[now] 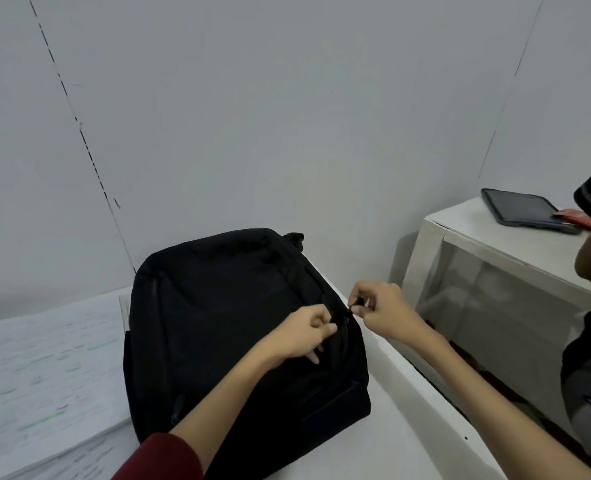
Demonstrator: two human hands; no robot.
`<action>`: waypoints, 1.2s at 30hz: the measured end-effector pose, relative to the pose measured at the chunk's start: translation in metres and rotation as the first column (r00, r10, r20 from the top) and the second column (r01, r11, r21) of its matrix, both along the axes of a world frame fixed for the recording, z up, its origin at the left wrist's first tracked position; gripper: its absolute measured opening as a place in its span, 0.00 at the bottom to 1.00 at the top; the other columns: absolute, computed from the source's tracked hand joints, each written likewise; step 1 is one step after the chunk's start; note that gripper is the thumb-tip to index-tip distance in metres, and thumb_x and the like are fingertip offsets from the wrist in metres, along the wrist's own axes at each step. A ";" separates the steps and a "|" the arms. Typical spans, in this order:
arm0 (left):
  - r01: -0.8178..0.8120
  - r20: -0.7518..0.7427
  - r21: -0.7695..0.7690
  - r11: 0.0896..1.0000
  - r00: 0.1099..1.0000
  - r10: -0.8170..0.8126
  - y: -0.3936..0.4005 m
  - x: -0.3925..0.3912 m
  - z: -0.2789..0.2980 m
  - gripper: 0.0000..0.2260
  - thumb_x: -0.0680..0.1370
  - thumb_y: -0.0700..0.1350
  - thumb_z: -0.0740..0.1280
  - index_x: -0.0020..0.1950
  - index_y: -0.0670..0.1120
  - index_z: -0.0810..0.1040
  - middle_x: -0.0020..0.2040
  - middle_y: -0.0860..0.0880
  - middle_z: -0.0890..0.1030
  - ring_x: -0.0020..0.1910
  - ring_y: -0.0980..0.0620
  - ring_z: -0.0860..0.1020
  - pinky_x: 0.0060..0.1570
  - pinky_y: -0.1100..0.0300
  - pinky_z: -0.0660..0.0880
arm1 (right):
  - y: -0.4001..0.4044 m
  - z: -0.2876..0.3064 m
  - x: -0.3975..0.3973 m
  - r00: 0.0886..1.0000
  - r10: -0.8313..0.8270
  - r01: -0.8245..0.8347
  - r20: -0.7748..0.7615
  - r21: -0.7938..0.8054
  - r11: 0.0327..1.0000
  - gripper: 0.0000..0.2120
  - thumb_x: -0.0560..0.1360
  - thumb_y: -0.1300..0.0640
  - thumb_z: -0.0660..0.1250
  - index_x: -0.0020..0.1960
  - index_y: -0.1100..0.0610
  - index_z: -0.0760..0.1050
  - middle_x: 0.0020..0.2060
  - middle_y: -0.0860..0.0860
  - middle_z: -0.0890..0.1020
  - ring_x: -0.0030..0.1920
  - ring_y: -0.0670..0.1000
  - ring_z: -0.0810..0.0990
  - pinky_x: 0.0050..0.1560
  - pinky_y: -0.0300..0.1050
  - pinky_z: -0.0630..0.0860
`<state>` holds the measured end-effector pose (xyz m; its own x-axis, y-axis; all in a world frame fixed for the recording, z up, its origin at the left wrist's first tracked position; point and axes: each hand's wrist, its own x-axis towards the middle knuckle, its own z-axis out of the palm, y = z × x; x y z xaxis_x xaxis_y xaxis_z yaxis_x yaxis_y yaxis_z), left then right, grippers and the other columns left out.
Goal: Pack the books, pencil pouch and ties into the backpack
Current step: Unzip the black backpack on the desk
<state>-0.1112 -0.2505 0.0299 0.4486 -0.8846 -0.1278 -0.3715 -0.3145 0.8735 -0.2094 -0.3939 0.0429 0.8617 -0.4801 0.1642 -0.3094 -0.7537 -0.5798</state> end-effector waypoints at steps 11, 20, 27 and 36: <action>0.067 -0.012 -0.146 0.987 0.998 -0.069 0.066 0.070 0.074 0.09 0.81 0.40 0.59 0.41 0.45 0.72 0.31 0.51 0.76 0.29 0.58 0.74 0.27 0.64 0.73 | -0.022 0.017 0.139 0.993 -0.120 0.114 -0.012 -0.229 0.967 0.07 0.72 0.62 0.64 0.47 0.56 0.78 0.47 0.53 0.82 0.51 0.57 0.79 0.45 0.45 0.71; 0.021 -0.010 -0.094 0.995 1.000 -0.022 0.086 0.099 0.058 0.08 0.81 0.41 0.60 0.42 0.46 0.73 0.35 0.49 0.76 0.30 0.58 0.74 0.29 0.64 0.73 | -0.020 -0.004 0.184 0.974 -0.190 0.148 -0.125 -0.286 0.947 0.07 0.72 0.60 0.63 0.47 0.54 0.77 0.48 0.54 0.82 0.51 0.58 0.79 0.46 0.45 0.69; -0.063 -0.066 -0.107 0.992 0.996 0.056 0.076 0.085 0.050 0.07 0.80 0.46 0.62 0.45 0.46 0.77 0.36 0.50 0.79 0.34 0.55 0.75 0.31 0.65 0.74 | -0.010 0.011 0.164 0.997 0.055 -0.058 -0.056 -0.058 0.997 0.06 0.72 0.63 0.66 0.45 0.57 0.82 0.45 0.52 0.84 0.44 0.49 0.78 0.45 0.38 0.70; -0.187 0.087 0.009 0.982 0.979 0.186 0.130 0.050 0.045 0.07 0.79 0.50 0.63 0.49 0.50 0.78 0.37 0.53 0.80 0.35 0.60 0.78 0.35 0.66 0.75 | 0.102 0.051 0.106 0.910 0.410 -0.412 -0.064 -0.032 0.911 0.04 0.73 0.57 0.70 0.44 0.56 0.82 0.36 0.46 0.80 0.35 0.40 0.74 0.37 0.29 0.66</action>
